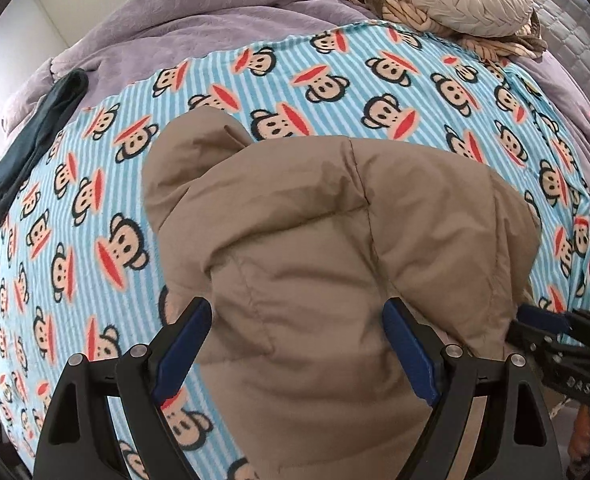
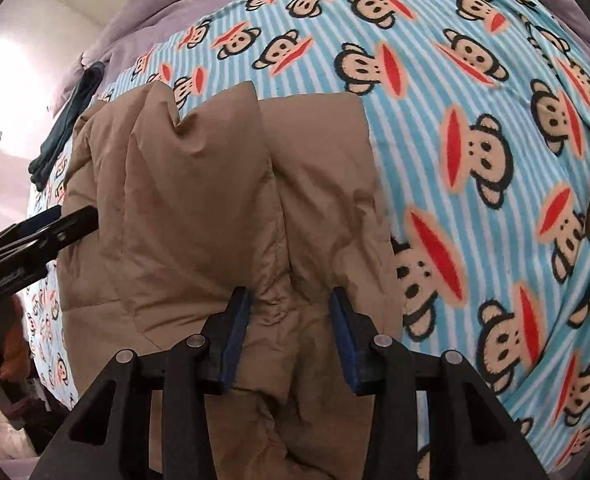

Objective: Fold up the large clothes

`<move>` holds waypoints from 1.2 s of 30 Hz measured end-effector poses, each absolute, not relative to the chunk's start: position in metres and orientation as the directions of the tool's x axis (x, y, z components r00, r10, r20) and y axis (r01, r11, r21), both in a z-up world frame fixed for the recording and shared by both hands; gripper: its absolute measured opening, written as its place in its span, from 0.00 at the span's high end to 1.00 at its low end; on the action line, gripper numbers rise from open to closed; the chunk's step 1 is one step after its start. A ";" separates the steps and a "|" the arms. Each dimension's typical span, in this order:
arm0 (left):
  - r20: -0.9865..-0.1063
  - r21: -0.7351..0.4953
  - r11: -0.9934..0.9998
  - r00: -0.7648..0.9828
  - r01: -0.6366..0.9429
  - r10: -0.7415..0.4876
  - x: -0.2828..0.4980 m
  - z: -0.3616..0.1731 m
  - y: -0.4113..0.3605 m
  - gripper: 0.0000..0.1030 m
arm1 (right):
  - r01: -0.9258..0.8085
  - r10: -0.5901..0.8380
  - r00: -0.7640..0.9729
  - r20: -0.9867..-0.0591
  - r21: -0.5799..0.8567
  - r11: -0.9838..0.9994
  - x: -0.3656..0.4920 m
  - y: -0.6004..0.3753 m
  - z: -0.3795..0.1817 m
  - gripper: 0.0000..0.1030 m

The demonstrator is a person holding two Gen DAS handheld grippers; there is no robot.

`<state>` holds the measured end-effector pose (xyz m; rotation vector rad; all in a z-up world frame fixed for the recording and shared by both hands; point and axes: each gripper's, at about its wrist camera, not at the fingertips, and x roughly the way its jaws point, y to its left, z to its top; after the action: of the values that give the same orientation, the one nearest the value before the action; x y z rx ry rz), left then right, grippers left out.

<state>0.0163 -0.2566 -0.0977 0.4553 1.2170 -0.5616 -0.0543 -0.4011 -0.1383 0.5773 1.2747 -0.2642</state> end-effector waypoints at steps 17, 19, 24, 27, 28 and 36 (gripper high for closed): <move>-0.962 0.047 0.795 0.241 0.605 -0.127 0.005 -0.089 -0.236 0.15 | 0.558 0.159 0.285 -0.945 0.298 0.775 -0.061 -0.409 -0.150 0.48; -0.965 0.022 0.808 0.223 0.589 -0.136 0.006 -0.089 -0.229 0.15 | 0.562 0.168 0.285 -0.944 0.307 0.768 -0.062 -0.409 -0.149 0.46; -0.967 -0.047 0.850 0.189 0.525 -0.171 0.011 -0.093 -0.207 0.01 | 0.554 0.179 0.292 -0.940 0.318 0.770 -0.066 -0.410 -0.141 0.38; -0.965 -0.121 0.862 0.146 0.491 -0.218 0.015 -0.098 -0.194 0.01 | 0.557 0.180 0.291 -0.940 0.320 0.766 -0.068 -0.412 -0.138 0.35; -0.963 -0.153 0.867 0.126 0.475 -0.240 0.017 -0.101 -0.190 0.01 | 0.560 0.181 0.291 -0.939 0.321 0.764 -0.069 -0.414 -0.137 0.34; -0.899 -0.436 0.857 -0.089 0.274 -0.429 0.032 -0.141 -0.155 0.01 | 0.569 0.172 0.302 -0.938 0.322 0.757 -0.077 -0.434 -0.128 0.18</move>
<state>0.0320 -0.1548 -0.1408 -0.1266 1.5536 -0.5879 -0.0766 -0.4344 -0.1277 0.7065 1.2626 -0.2941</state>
